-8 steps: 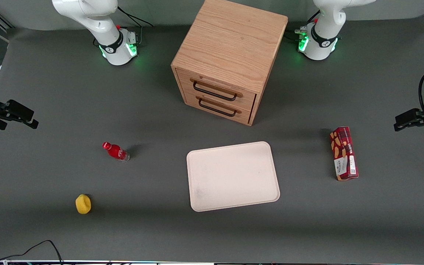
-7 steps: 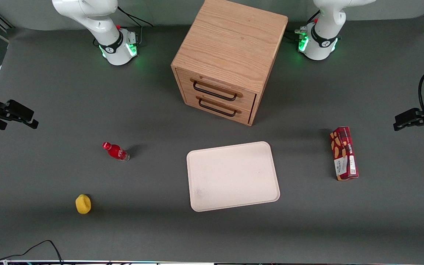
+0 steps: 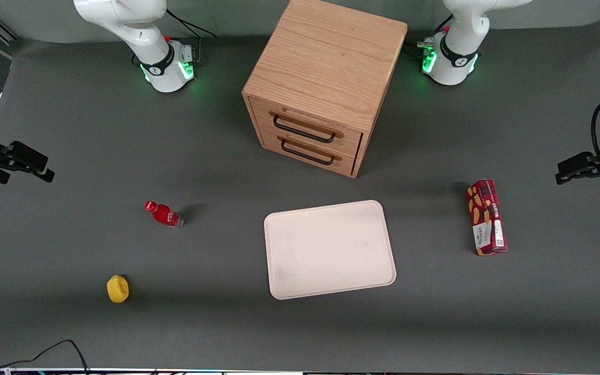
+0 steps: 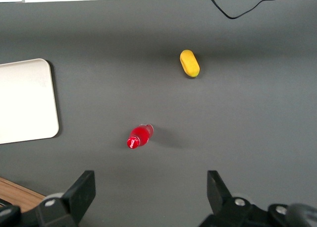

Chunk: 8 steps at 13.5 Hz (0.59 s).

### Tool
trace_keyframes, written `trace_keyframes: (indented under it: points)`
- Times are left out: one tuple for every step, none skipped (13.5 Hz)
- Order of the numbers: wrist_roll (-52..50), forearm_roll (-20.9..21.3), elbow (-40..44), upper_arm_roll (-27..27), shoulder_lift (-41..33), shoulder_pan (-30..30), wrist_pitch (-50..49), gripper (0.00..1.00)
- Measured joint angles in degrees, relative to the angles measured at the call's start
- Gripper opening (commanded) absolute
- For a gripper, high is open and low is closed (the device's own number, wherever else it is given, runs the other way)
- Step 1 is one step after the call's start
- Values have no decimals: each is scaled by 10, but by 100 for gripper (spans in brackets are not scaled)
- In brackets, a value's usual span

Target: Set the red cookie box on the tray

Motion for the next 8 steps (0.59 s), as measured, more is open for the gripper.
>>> trace_keyframes:
  points:
    - [0, 0, 0, 0, 0, -1, -1, 100]
    - [0, 0, 0, 0, 1, -2, -1, 100]
    - [0, 0, 0, -1, 1, -2, -2, 100]
    - [0, 0, 0, -1, 1, -3, -2, 100]
    - [0, 0, 0, -1, 1, -4, -2, 100]
    - [0, 0, 0, -1, 1, -4, -3, 100]
    - [0, 0, 0, -1, 1, -5, -4, 100]
    - [0, 0, 0, -1, 2, -6, -5, 100]
